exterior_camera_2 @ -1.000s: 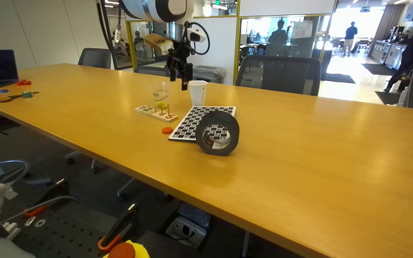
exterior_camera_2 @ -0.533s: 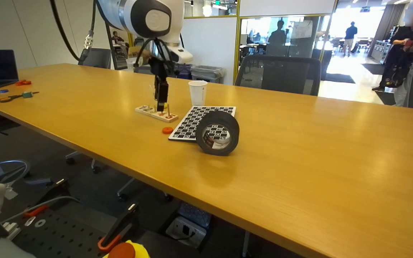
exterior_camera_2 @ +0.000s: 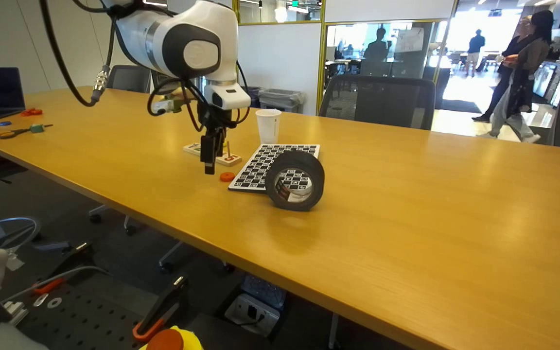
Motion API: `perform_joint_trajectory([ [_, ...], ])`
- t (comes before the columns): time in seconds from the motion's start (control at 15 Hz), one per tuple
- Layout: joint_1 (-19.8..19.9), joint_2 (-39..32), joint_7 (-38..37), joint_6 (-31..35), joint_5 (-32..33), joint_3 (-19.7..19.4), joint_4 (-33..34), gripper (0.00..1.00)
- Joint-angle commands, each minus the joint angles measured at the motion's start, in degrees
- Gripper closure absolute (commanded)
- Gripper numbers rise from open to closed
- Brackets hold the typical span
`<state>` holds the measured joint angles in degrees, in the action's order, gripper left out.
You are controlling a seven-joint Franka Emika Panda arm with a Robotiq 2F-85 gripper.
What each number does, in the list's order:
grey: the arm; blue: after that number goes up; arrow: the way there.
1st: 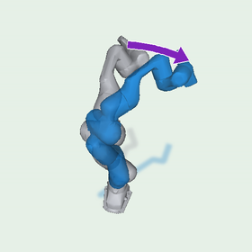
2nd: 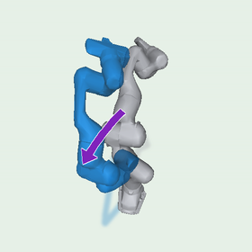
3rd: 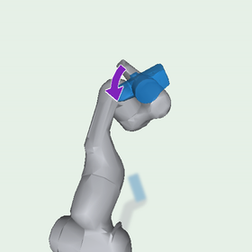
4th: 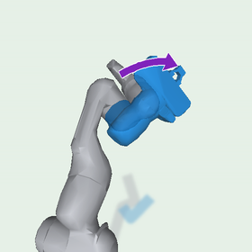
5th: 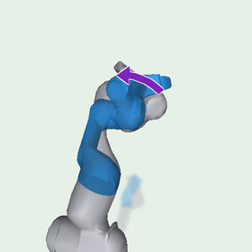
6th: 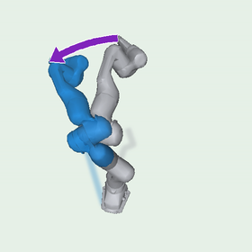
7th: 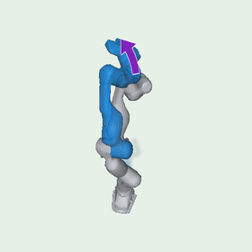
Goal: Pick up the orange and yellow objects on the table and put them in the two cups
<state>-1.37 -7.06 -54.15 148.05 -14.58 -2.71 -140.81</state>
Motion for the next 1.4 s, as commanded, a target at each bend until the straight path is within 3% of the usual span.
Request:
perform_joint_trajectory([
  [0.0, -0.92, 0.19, -7.21, 2.77, 6.37, -0.81, -1.61, 0.0],
  [0.2, -1.25, -0.66, -11.76, 2.64, 13.46, -1.53, -1.17, 0.0],
  [0.33, -0.82, -1.13, -10.44, 2.48, 14.83, -1.06, -0.73, 0.0],
  [0.87, -0.29, -4.22, -5.39, 8.72, 11.39, -0.09, -0.57, 0.0],
  [1.33, -0.53, -6.17, -2.77, 9.83, 9.56, 0.11, 0.51, 0.0],
])
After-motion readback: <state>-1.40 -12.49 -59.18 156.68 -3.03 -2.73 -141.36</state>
